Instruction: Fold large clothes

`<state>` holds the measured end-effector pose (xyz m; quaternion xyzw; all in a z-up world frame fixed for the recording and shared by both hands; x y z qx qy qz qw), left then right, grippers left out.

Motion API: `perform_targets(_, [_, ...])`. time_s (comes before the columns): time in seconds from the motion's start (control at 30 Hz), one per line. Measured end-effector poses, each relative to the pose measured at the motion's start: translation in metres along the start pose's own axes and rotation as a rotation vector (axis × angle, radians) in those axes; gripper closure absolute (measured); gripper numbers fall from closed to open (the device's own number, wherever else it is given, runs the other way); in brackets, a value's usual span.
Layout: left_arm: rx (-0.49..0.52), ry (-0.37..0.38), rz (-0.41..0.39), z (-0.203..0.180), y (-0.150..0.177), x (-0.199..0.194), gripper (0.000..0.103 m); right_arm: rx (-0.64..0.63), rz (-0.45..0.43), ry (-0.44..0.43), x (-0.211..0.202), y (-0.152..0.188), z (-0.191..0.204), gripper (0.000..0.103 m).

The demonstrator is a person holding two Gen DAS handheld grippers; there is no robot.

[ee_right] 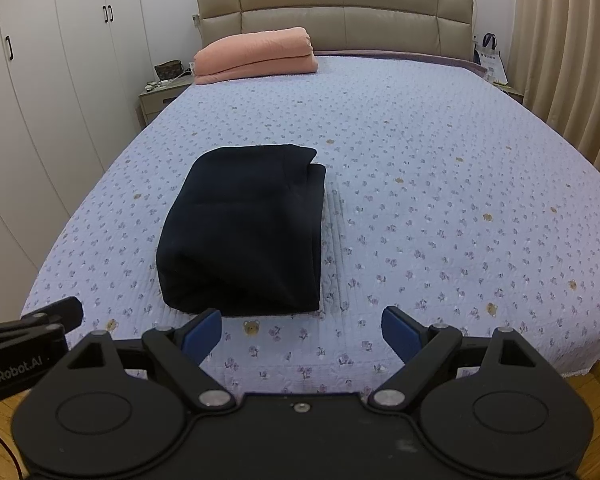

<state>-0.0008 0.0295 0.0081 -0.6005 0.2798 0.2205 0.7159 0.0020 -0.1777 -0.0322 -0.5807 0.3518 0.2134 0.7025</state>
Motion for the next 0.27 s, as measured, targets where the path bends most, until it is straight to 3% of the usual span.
perform_targets(0.27, [0.017,-0.044,-0.048,0.0049,-0.0035,-0.0011,0.007,0.005,0.007,-0.001,0.0025,0.0009,-0.0015,0.001])
Point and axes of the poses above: each gripper's, at about its wrist camera, not at the fingertips, and x roughly the way its jaws point, z to its left, y to its underside, the point moved 8 cm from there along x, roughly the way its jaws point, and after that the axes turned 2 degrees about z, right-handed, at the moved point
